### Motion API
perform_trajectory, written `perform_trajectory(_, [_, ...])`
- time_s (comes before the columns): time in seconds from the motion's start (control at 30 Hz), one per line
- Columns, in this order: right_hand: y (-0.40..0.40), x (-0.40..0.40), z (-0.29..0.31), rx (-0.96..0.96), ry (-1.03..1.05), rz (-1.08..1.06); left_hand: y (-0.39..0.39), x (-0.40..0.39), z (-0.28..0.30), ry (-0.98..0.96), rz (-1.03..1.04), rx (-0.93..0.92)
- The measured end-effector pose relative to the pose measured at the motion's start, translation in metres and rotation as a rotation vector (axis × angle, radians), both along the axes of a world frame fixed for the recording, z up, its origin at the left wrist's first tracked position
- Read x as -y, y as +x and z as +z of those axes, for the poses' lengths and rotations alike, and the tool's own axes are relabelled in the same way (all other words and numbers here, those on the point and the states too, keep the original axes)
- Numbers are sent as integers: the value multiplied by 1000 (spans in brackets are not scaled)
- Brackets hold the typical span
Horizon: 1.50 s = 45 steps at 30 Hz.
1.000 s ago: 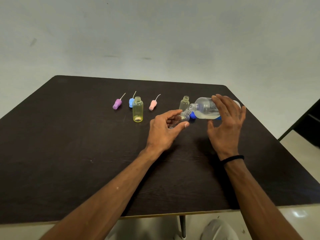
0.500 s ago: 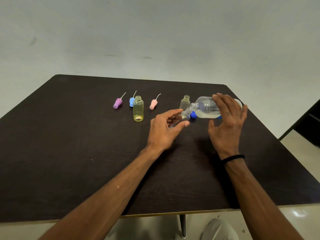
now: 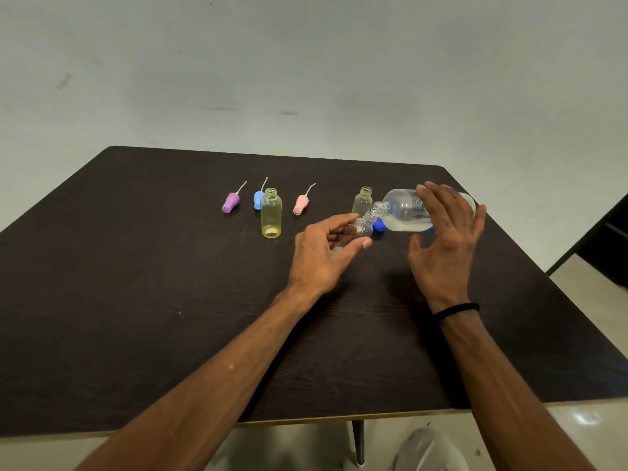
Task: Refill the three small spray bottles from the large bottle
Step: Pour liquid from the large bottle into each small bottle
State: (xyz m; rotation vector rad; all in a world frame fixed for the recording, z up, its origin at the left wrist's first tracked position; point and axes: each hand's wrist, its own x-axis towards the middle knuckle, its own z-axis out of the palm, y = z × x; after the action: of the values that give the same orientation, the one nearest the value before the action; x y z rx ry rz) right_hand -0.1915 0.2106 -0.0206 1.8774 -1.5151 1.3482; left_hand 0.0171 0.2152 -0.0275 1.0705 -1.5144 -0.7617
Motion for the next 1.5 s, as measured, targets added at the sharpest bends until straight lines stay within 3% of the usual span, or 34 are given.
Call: perform_trajectory(1.5, [0, -1, 0, -9, -30, 5, 0, 0, 1, 13, 2, -16])
